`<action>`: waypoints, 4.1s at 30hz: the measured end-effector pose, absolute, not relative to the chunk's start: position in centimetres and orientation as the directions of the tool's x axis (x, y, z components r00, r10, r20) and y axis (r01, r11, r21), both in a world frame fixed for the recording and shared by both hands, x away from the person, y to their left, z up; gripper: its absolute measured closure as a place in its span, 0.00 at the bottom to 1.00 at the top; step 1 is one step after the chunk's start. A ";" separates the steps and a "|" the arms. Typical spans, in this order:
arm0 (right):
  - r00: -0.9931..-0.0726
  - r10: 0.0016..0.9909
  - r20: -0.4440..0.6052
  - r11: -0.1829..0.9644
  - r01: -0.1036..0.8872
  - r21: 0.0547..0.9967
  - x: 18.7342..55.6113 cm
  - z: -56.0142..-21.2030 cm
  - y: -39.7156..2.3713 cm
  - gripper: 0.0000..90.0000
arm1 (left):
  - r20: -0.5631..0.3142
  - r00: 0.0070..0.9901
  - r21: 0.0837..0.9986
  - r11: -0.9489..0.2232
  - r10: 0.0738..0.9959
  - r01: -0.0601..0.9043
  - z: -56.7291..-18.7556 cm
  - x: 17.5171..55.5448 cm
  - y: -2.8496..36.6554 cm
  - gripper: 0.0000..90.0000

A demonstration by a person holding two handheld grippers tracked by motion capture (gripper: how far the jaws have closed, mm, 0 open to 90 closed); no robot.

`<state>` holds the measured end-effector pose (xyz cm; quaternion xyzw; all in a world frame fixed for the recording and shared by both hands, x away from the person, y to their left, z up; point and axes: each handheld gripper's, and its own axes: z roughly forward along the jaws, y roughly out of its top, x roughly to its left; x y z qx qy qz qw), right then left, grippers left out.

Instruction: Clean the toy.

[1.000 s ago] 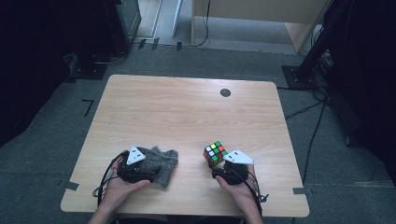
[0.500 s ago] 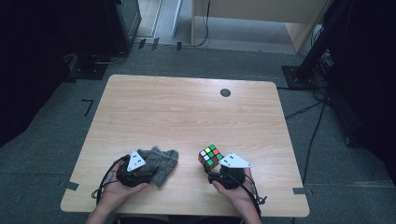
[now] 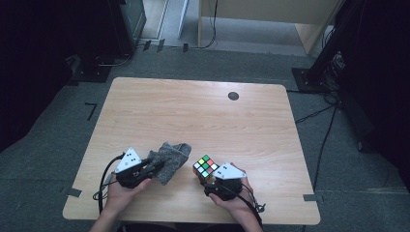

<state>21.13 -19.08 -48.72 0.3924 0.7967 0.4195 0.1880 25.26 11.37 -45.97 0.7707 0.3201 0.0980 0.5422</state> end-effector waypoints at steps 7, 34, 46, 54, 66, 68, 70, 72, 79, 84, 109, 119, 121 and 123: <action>-0.680 0.733 0.010 0.389 0.431 0.814 20.2 -48.8 -16.2 0.39 | -0.157 0.852 0.888 -0.305 0.500 0.343 -44.9 23.7 7.1 0.75; -0.669 0.737 -0.101 0.449 0.372 0.812 18.9 -48.6 -14.2 0.39 | 0.036 0.826 0.894 -0.388 0.562 0.225 -44.9 22.1 5.3 0.65; -0.647 0.758 -0.079 0.411 0.380 0.828 19.1 -48.0 -14.6 0.39 | 0.091 0.808 0.899 -0.398 0.581 0.185 -44.5 21.7 5.1 0.64; -0.647 0.759 -0.079 0.412 0.381 0.828 18.8 -48.0 -14.6 0.39 | -0.122 0.747 0.894 -0.254 0.654 0.369 -45.1 23.6 7.2 0.65; -0.658 0.752 -0.048 0.385 0.379 0.841 19.0 -47.7 -14.8 0.39 | -0.163 0.737 0.901 -0.205 0.656 0.382 -44.9 23.8 7.8 0.66; -0.657 0.752 -0.052 0.390 0.380 0.839 19.1 -47.7 -14.7 0.39 | -0.116 0.777 0.905 -0.257 0.618 0.340 -44.6 23.1 6.6 0.65; -0.658 0.751 -0.056 0.397 0.383 0.834 19.0 -47.8 -14.6 0.39 | -0.074 0.771 0.898 -0.294 0.632 0.328 -44.7 22.9 6.1 0.65; -0.653 0.754 -0.076 0.412 0.379 0.829 18.8 -47.7 -14.6 0.39 | -0.111 0.744 0.887 -0.273 0.659 0.374 -44.9 23.5 6.7 0.66; -0.657 0.752 -0.060 0.396 0.377 0.837 18.9 -47.6 -14.5 0.39 | -0.016 0.777 0.907 -0.318 0.629 0.276 -44.3 21.9 4.9 0.64; -0.653 0.754 -0.075 0.407 0.374 0.833 18.7 -47.6 -14.7 0.39 | -0.104 0.730 0.893 -0.259 0.676 0.368 -44.7 23.2 6.3 0.63; -0.657 0.750 -0.073 0.392 0.353 0.850 18.7 -47.2 -14.5 0.39 | 0.000 0.786 0.917 -0.313 0.619 0.246 -43.9 21.5 4.6 0.60; -0.664 0.744 -0.075 0.399 0.352 0.847 18.7 -47.4 -14.4 0.39 | -0.060 0.776 0.914 -0.278 0.628 0.295 -44.1 21.8 4.7 0.61; -0.661 0.746 -0.086 0.406 0.349 0.845 18.7 -47.4 -14.4 0.39 | -0.079 0.765 0.909 -0.269 0.640 0.319 -44.1 22.1 4.7 0.61; -0.658 0.748 -0.087 0.405 0.350 0.844 18.6 -47.3 -14.6 0.39 | -0.139 0.727 0.893 -0.232 0.673 0.386 -44.6 23.0 5.7 0.61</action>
